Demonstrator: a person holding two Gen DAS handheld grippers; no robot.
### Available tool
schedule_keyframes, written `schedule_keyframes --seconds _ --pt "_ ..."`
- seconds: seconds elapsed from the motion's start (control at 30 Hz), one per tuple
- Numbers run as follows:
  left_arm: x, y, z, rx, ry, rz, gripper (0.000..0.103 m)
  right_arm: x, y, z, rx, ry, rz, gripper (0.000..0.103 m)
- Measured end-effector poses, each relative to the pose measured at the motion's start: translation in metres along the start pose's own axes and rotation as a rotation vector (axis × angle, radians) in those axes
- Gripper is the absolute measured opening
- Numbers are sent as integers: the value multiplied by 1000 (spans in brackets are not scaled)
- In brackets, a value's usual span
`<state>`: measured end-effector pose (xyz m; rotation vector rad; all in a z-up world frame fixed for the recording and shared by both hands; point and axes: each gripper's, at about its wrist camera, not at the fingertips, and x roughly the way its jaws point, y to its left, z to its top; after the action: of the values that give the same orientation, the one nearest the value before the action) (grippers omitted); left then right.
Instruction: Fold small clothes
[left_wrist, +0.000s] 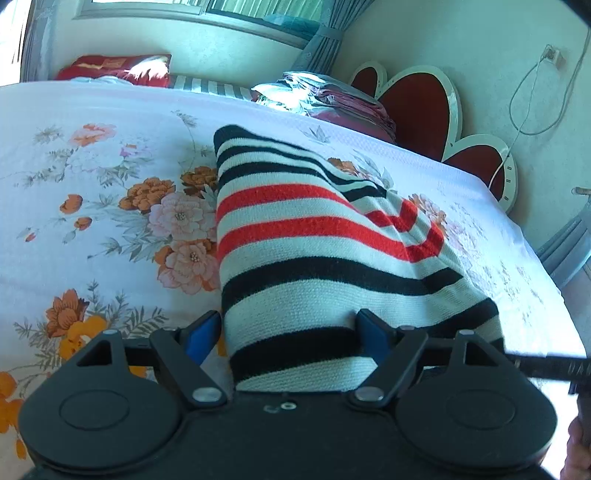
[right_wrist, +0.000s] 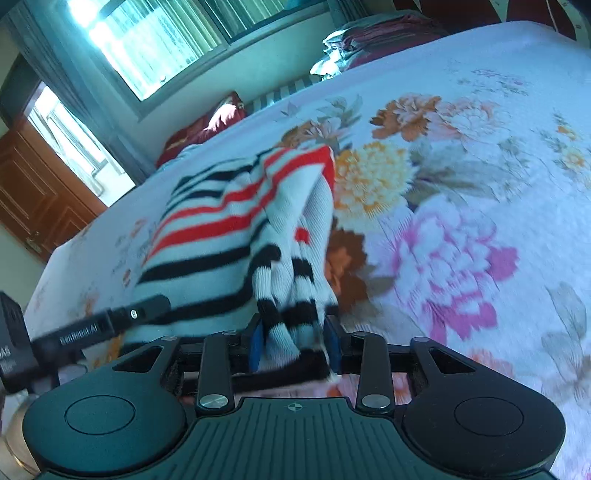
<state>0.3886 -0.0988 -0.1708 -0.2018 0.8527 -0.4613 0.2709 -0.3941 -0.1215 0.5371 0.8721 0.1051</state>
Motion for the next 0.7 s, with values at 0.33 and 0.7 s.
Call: schedule_keyframes --seconds 0.33,0.7 --pt "5 -4 3 -6 31 19 80 2 -18 -12 93 27 -13 21" --pt "-7 -16 11 47 22 55 77 -17 39 21 -122 -134 -82 22"
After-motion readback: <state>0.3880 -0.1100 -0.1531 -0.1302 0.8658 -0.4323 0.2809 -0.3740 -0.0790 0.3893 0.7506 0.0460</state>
